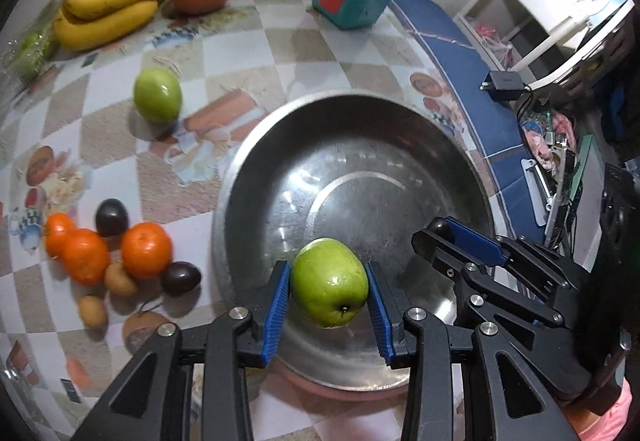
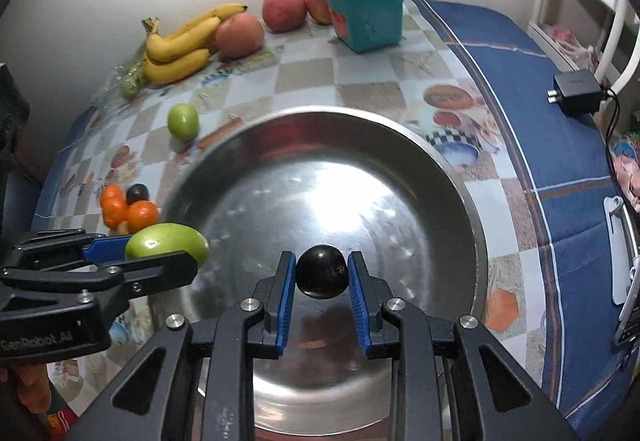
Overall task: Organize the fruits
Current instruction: 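Carry the green mango and dark plum with both tools over the steel basin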
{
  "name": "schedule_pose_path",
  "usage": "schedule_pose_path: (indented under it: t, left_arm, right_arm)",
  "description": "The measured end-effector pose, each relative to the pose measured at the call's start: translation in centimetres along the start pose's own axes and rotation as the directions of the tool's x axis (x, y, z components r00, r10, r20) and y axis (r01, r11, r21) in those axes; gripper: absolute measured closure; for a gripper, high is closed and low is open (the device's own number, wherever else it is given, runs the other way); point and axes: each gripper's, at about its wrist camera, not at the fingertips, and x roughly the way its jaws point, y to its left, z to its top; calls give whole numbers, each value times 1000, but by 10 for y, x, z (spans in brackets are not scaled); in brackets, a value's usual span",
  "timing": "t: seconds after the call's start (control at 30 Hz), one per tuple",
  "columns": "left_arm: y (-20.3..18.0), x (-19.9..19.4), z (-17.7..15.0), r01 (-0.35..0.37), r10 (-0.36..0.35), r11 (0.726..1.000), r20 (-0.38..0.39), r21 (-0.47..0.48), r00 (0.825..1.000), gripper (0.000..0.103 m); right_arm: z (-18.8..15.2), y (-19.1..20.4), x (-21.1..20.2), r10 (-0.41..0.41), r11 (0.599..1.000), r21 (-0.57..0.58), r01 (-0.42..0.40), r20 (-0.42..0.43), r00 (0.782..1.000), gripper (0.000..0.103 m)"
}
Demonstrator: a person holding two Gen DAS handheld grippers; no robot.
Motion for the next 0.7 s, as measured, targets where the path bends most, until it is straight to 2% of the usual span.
schedule_pose_path:
  t: [0.23,0.5,0.7]
  left_arm:
    - [-4,19,2,-9,9,1000,-29,-5,1000,63]
    - [-3,24,3,-10,9,1000,-45,-14,999,63]
    - [-3,23,2,-4,3,1000,-45,-17,999,61]
  right_arm:
    - [-3,-7,10,-23,1000,17,24,-40,999,75]
    - [-3,-9,13,-37,999,33,40,-65,997,74]
    - [-2,-8,12,-55,998,19,57,-69,996,67]
